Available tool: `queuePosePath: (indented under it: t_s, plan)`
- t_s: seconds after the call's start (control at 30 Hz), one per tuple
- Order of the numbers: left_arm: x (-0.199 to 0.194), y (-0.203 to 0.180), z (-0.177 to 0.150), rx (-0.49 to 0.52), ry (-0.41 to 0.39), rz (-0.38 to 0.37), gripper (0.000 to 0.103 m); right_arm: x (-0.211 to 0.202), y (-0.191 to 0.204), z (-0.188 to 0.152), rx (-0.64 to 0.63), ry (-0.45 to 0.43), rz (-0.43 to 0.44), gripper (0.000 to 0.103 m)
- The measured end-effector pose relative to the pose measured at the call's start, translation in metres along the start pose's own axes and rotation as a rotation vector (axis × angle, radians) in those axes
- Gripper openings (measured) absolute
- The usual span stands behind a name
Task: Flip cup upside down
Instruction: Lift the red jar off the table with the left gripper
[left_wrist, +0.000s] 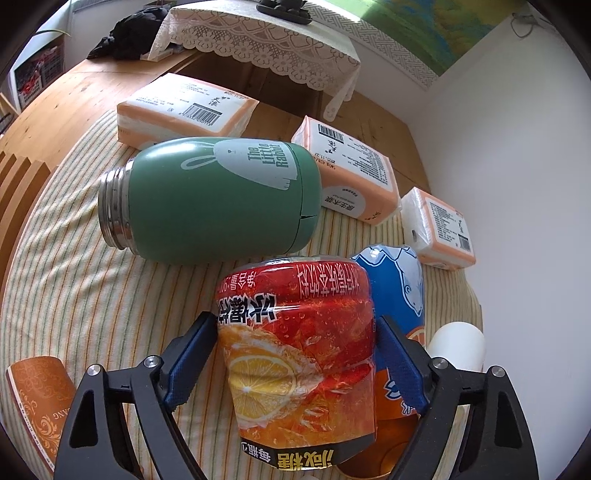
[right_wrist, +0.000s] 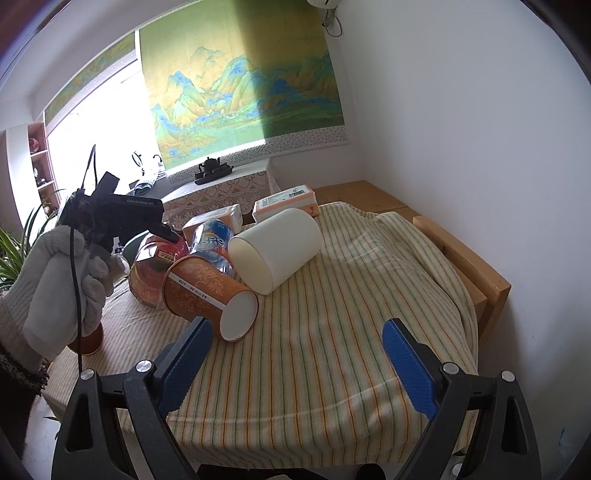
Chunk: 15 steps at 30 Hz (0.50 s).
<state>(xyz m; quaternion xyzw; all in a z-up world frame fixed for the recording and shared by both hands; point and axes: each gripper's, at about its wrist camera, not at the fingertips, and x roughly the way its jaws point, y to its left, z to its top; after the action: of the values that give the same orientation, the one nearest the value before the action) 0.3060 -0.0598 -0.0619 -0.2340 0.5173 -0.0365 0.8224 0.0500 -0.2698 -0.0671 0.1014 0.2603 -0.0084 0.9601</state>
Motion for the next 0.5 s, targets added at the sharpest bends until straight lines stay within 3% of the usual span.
queuePosePath:
  t_s: [0.5]
  plan:
    - [-0.013, 0.010, -0.006, -0.003, 0.002, -0.021, 0.088, -0.004, 0.004, 0.002, -0.005, -0.006, 0.002, 0.091]
